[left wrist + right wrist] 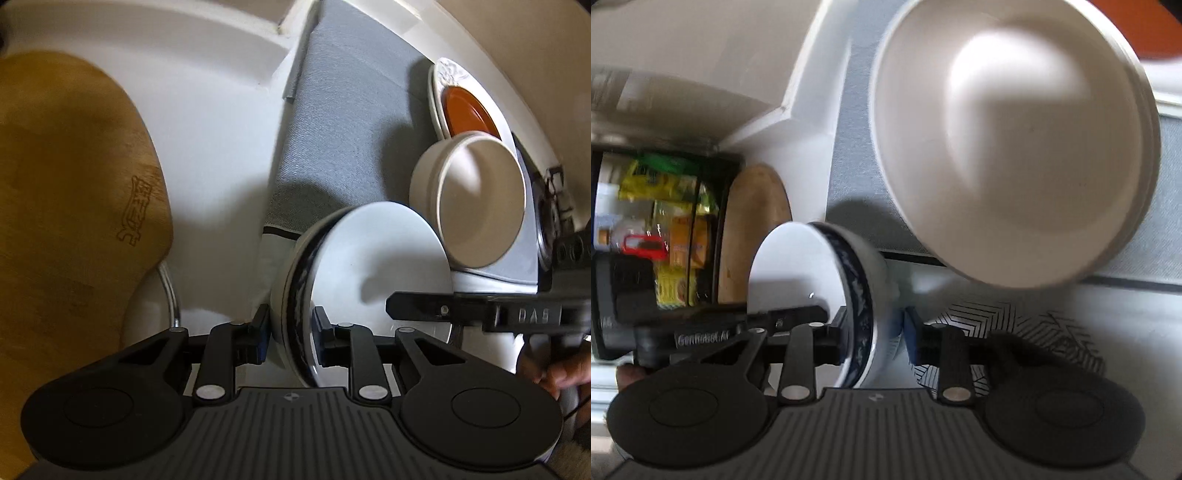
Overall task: Organize plates and bowls
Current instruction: 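Carry the blue-rimmed white bowl stack with both grippers over the orange plate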
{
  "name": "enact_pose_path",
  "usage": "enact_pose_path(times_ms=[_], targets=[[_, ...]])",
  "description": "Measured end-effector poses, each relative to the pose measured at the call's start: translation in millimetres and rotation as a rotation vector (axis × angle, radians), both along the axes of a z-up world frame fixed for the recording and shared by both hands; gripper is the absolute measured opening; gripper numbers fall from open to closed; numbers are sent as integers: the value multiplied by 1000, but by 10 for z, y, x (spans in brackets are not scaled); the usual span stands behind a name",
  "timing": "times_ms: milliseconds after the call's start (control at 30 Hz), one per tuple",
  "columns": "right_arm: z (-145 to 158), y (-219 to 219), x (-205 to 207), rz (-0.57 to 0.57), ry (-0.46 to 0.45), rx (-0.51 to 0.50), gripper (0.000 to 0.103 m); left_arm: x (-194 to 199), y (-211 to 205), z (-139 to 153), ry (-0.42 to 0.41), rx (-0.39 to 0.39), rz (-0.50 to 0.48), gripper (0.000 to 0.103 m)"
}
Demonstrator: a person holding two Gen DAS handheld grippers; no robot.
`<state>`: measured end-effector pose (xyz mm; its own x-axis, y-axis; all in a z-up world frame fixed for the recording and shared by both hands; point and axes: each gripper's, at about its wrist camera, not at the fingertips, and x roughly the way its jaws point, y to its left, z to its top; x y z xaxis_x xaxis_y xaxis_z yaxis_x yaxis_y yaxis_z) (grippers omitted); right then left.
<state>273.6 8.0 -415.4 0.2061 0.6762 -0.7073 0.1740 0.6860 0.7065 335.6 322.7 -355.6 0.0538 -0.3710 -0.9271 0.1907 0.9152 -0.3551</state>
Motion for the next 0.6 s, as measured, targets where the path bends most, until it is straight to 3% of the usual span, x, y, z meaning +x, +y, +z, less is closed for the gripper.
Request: enact_pose_path(times_ms=[233,433,600], targets=[[69,-72,-175,14,-18,10,29,-26,-99,152,-64,13,-25,25],[29,-192,-161,-10,-16,-9,29,20,-210,16,-15,6,-23,25],[151,-147,-175,-26,-41,-15,29,-2,-284,140,-42,13,-30,25]])
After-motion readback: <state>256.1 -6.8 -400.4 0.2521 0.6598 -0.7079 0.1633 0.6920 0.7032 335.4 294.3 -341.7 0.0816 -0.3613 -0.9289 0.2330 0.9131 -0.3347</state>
